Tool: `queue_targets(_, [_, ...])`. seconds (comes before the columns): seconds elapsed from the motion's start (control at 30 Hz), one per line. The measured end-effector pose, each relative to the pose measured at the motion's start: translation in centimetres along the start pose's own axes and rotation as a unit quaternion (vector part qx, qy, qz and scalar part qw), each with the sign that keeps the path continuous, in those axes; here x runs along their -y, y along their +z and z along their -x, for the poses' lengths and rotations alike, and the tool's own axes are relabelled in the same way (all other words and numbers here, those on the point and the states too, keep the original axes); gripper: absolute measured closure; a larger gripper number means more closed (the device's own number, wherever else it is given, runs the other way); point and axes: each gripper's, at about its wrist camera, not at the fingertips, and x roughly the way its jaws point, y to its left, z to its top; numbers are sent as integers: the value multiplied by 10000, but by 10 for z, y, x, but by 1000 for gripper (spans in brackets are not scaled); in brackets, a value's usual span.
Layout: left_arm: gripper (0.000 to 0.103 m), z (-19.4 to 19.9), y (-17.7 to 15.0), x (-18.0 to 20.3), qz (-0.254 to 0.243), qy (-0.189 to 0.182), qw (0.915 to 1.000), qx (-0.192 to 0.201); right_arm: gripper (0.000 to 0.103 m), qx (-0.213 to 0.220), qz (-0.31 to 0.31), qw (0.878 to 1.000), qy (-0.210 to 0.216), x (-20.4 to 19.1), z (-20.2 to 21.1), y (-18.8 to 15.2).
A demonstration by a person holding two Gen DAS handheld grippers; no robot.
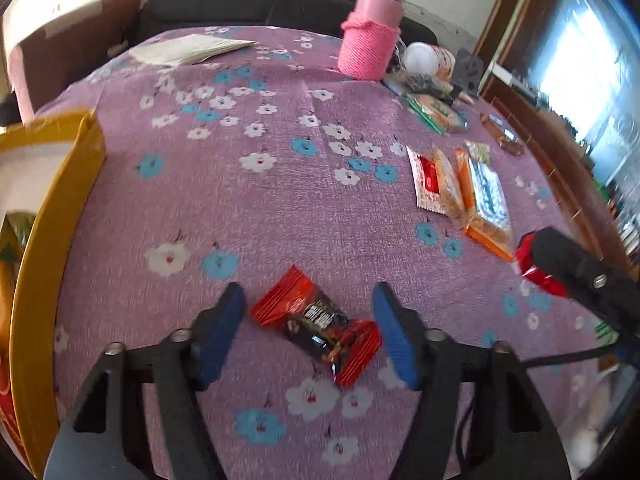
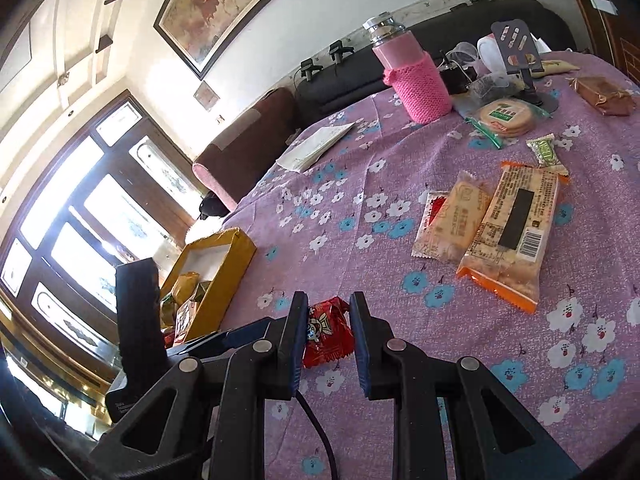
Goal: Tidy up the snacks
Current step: 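Grasp another red candy with the left gripper while the right holds its candy, then carry both red candies over the yellow tray and open both grippers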
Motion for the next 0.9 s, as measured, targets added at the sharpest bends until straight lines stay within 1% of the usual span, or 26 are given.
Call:
queue_targets(0.03, [70, -1, -1, 5, -146, 86, 9999, 18, 81, 19, -28, 10000, 6, 2, 1, 1])
queue_targets(0.07, [74, -2, -2, 9, -271, 103, 9996, 68, 81, 37, -45, 10000, -13, 3, 1, 2])
queue_targets(0.1, [82, -1, -5, 12, -356, 89, 9993, 81, 81, 49, -59, 10000, -36, 5, 2, 2])
queue_targets(0.13, [96, 0, -7, 14, -426, 113, 9990, 98, 81, 52, -84, 9999, -50, 6, 2, 2])
queue_targets(0.17, [98, 1, -8, 15, -458, 117, 9988, 91, 81, 51, -111, 9999, -53, 7, 2, 2])
queue_targets(0.23, [100, 5, -11, 13, -411, 20, 9991, 97, 81, 53, -135, 9999, -72, 9, 1, 2])
queue_targets(0.3, [101, 10, -12, 10, -280, -73, 9995, 130, 81, 65, -133, 9998, -90, 8, 2, 2])
queue_targets(0.37, [101, 16, -13, 5, -59, -341, 9993, 117, 81, 98, -128, 9998, -136, 8, 2, 2])
queue_targets(0.43, [100, 20, -12, 1, 108, -703, 9975, 39, 81, 79, -170, 9998, -113, 10, 1, 1])
queue_targets(0.47, [96, 22, -11, 0, 104, -880, 9961, -2, 81, 70, -187, 9997, -109, 10, 1, 1])
queue_targets(0.5, [88, 23, -11, 3, 20, -1012, 9949, -27, 81, 69, -201, 9997, -116, 11, 1, 1])
queue_targets(0.53, [75, 25, -12, 7, -142, -1135, 9934, -11, 81, 79, -215, 9997, -109, 11, 2, 1])
queue_targets(0.57, [66, 25, -13, 13, -350, -1210, 9920, 11, 81, 86, -228, 9997, -85, 12, 3, 2])
queue_targets(0.6, [50, 25, -14, 20, -592, -1205, 9909, 9, 81, 104, -249, 9996, -63, 12, 4, 3])
queue_targets(0.63, [46, 24, -15, 26, -836, -1183, 9894, 24, 81, 150, -279, 9995, -40, 14, 7, 4])
queue_targets(0.67, [46, 24, -15, 32, -1013, -1165, 9880, 62, 81, 187, -317, 9993, -23, 16, 10, 5])
queue_targets(0.73, [45, 20, -13, 39, -1207, -1212, 9852, 57, 81, 249, -440, 9987, 42, 22, 14, 7])
queue_targets(0.8, [45, 12, -12, 44, -1392, -1306, 9815, -140, 80, 271, -547, 9981, 85, 28, 16, 9])
queue_targets(0.87, [46, 6, -16, 49, -1591, -1212, 9790, -383, 80, 263, -619, 9977, 82, 33, 15, 9])
queue_targets(0.9, [46, 7, -19, 51, -1685, -1227, 9773, -369, 80, 254, -646, 9976, 77, 34, 15, 10])
